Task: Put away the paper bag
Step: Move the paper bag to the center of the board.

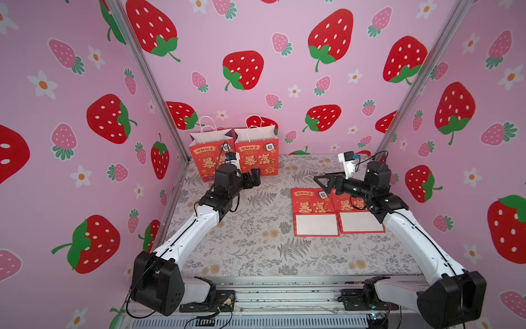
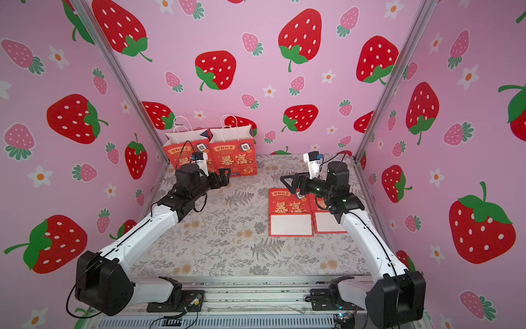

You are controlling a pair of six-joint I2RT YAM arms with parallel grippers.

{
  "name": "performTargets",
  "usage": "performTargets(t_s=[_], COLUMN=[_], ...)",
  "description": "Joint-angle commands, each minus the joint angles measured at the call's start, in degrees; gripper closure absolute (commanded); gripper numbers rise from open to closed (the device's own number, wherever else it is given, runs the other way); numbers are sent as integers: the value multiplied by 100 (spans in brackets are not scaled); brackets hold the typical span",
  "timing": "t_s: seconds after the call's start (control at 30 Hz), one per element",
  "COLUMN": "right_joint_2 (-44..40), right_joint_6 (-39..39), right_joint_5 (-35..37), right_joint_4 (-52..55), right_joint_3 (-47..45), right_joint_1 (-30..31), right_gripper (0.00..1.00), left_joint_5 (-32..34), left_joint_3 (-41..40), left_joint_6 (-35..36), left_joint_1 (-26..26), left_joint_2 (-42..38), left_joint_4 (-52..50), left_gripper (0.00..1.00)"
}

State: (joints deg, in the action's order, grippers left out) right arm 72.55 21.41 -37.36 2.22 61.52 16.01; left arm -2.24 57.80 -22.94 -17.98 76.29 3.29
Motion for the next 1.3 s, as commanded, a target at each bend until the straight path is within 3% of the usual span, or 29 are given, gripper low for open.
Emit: performTargets(t_s=[0.0,0.23,0.4,0.53,0.67,0.93,1.27], right_joint_2=[468,2005,3280,3920,3845,3242,2925], right_joint_6=[-206,-437,-310,216,341,74,158], right_joint_5=[392,956,439,-13,-157,-95,-189], right_joint_4=[-437,-443,-513,-682,-1133,-1187,-1238], right_joint_3=[405,1523,2610,3189,2844,2227,1972], right_joint_1=[323,544,543,544,561,561,561], right_gripper=[1,1,1,1,1,1,1], left_joint_5=[-335,-270,-365,-216,-436,-1063,-1566], left_joint_3=[-434,-833,-1052,-338,263,1682,2920], left_joint_6=[28,251,305,749,1086,1531,1364], left_joint_1=[207,706,873,942,1134,1306,1299], left_joint_2=[-350,-775,-596,41,714,1962,3009], left_joint_4=[775,595,1433,1208,1269,985,793], left_gripper=[1,1,1,1,7,9,15])
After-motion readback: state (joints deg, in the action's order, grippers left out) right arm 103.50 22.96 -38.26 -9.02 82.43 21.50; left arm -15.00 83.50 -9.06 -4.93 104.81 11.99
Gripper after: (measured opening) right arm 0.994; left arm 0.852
